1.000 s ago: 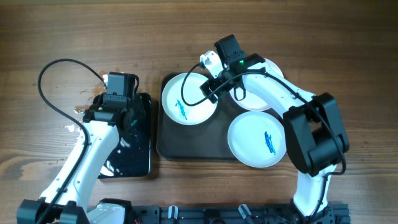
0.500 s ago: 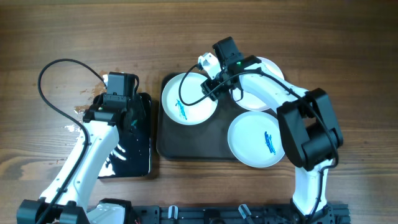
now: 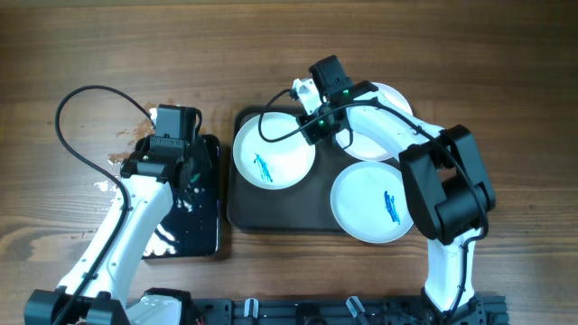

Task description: Clean dirty plates on tray and stack at the side

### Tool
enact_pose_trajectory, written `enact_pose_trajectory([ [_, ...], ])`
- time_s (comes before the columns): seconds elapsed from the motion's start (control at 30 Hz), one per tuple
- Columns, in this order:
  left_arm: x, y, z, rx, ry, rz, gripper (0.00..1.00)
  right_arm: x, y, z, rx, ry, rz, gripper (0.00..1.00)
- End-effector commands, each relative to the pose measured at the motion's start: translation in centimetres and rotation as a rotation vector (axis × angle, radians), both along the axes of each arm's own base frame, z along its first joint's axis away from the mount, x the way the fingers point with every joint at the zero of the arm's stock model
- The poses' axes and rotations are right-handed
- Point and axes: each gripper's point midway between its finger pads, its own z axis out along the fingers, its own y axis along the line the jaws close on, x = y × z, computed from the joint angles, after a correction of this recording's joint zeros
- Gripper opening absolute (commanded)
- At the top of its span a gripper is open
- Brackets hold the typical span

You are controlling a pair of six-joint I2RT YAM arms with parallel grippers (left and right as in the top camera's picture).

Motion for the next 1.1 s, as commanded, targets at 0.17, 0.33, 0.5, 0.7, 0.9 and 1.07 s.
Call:
enact_pose_trajectory([
  [0.17,0.0,-0.6,0.2,-0.037,-0.015,-0.002,0.04,-0.1,-4.4,-0.7,-0.190,0.049,-0.314,0.04],
  [0.33,0.6,-1.1,0.5,-0.063,-0.038,-0.009,0.04,-1.0,-5.7,-1.0,-0.251,0.085,-0.375,0.04],
  [0.5,1.2,-3.5,0.8,-0.201,-0.062,-0.049,0.04,-1.7,-4.9,-1.0,-0.243,0.102,-0.365,0.04],
  [0.7,2.2,-9.3,1.2,-0.555,-0.053,-0.105,0.04,-1.7,-4.8,-1.0,-0.242,0.102,-0.362,0.04],
  [0.9,3.5,-13.8,-1.9,-0.852,0.071,-0.094,0.04,-1.7,-4.8,-1.0,-0.242,0.101,-0.362,0.04],
  [1.07,5.3,-17.1,-3.6,-0.981,0.084,-0.064,0.04,-1.7,-4.8,-1.0,-0.239,0.103,-0.361,0.04],
])
